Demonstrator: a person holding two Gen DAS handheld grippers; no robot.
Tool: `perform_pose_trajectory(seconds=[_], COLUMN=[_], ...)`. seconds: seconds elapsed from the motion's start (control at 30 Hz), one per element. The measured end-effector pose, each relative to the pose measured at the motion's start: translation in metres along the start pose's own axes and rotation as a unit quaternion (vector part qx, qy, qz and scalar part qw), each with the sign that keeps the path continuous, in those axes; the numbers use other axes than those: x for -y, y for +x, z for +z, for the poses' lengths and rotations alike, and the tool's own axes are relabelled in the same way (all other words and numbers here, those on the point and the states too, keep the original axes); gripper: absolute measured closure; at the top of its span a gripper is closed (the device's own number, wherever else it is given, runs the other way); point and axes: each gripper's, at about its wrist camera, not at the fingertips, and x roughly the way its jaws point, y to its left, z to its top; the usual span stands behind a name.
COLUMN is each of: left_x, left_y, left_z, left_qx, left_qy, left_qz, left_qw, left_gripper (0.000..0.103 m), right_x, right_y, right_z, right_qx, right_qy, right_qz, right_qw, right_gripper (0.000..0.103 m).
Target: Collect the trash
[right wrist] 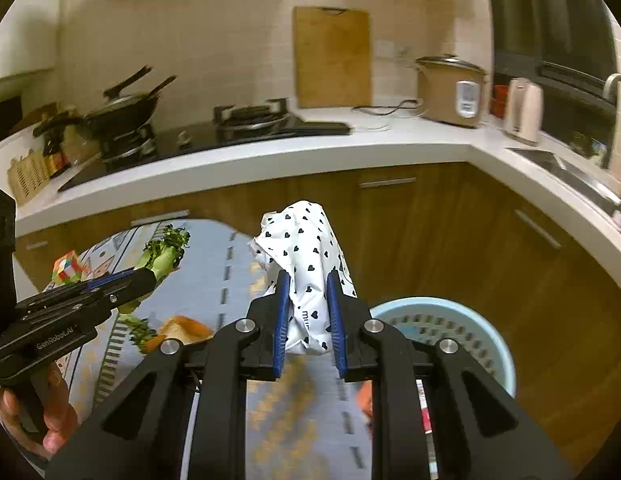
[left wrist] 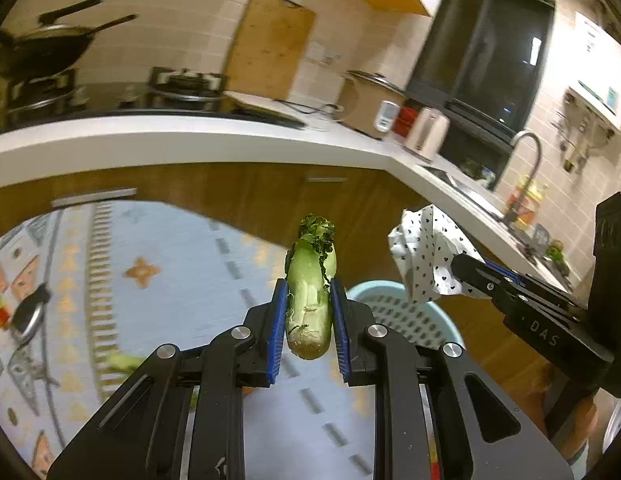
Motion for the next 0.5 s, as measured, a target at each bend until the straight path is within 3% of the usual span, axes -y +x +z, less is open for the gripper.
perform_pose_trajectory(seconds=[0.23,0.5], left_x=[0.062,0.116], left_y=[0.032,0.073], left_z=[0.005,-0.009], left_qx=[-0.022,-0.062], left_qy=[0.04,0.075], left_qz=[-0.038,-0.064], left_qw=[0.9982,0.9932], left_gripper=[0.083,0.083], right_x=[0.054,0.108], right_y=[-0.036,-0.038], right_z=[-0.001,-0.022], right_qx=[0.028,0.004], right_qy=[0.027,0.074], right_qz=[-0.054,-0.088], right_qw=[0.998,0.993], right_gripper=[0.087,0.087])
